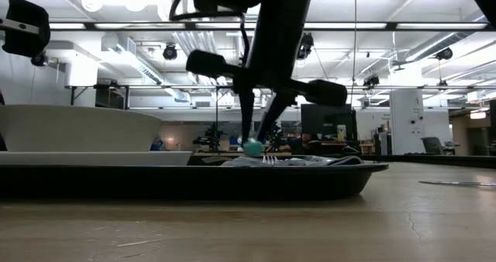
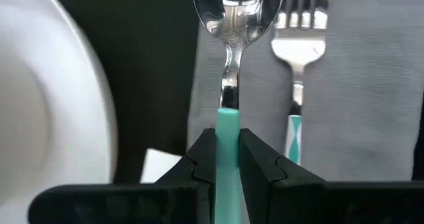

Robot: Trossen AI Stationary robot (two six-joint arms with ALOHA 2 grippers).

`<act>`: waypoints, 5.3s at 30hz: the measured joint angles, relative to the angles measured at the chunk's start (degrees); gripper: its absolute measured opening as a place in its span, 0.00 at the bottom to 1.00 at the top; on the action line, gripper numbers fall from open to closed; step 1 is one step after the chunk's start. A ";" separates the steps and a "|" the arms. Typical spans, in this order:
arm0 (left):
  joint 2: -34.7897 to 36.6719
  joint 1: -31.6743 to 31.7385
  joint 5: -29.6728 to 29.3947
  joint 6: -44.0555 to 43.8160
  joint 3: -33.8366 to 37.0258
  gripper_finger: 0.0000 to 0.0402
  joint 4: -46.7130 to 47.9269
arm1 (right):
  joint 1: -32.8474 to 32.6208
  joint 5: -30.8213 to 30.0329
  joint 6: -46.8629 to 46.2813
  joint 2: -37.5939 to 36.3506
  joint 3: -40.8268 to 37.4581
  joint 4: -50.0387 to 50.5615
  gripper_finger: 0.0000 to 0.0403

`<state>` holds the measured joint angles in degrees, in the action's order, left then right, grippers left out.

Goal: Set up tray
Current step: Put the blue spoon on the gray napkin to the right of the white plate, then put the blue knife on the gray napkin to the right of the blue fork

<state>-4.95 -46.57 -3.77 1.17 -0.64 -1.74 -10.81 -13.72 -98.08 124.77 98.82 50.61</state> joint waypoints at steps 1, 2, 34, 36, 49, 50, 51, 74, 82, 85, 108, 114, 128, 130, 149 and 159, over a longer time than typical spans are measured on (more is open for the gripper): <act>0.00 -0.02 0.01 -0.01 0.00 0.20 0.00 | 0.00 0.02 -0.20 0.00 -0.39 -0.07 0.07; 0.00 -0.02 0.02 0.00 0.00 0.20 0.00 | 0.00 0.02 -0.35 0.00 -0.77 -0.28 0.07; 0.00 0.00 0.00 0.00 0.00 0.20 0.00 | -0.04 3.23 -0.97 0.00 -5.88 -6.89 0.15; 0.00 -0.01 0.00 -0.01 0.00 0.20 0.02 | -0.04 3.21 -0.82 0.02 -5.90 -7.10 0.15; 0.00 0.00 0.00 0.00 0.00 0.20 0.02 | -0.04 3.21 0.59 0.01 -5.90 -8.96 0.16; 0.00 0.00 0.00 0.00 0.00 0.20 0.00 | -0.04 3.25 0.57 0.00 -5.90 -9.00 0.15; 0.00 -0.01 0.00 0.00 0.00 0.20 0.02 | -0.04 3.27 0.59 0.00 -5.90 -9.01 0.15; 0.00 -0.02 0.00 0.00 0.00 0.20 0.02 | 0.23 6.27 1.00 -0.29 -5.90 -8.96 0.27; -0.02 -0.02 0.00 -0.02 0.00 0.20 0.02 | 0.42 6.43 1.60 -1.26 -5.90 -7.65 0.29; -0.02 -0.01 0.00 0.00 0.00 0.20 0.02 | 0.39 6.43 1.67 -2.00 -5.90 -6.30 0.29; -0.02 -0.02 0.00 0.00 0.00 0.20 0.02 | -3.09 13.61 31.51 -11.53 -5.49 6.78 0.24; 0.00 -0.01 0.00 0.00 0.00 0.20 0.02 | -7.65 12.42 26.88 -12.73 -6.39 18.41 0.22; 0.00 -0.01 0.00 0.00 0.00 0.20 0.02 | -17.70 7.64 22.91 -19.04 -9.84 17.67 0.22; 0.00 -0.01 -0.01 0.00 0.00 0.20 0.02 | -19.06 7.23 21.04 -21.72 -12.90 17.14 0.21; 0.02 -0.01 0.00 0.00 0.00 0.20 0.02 | -27.07 17.23 14.84 -40.17 -47.84 -5.80 0.21; -0.07 -0.01 0.00 0.00 0.00 0.20 0.02 | -30.83 16.57 15.81 -39.35 -50.14 -6.08 0.17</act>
<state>-5.02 -46.58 -3.77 1.17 -0.64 -1.72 -41.64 2.85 -82.27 85.42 48.69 44.53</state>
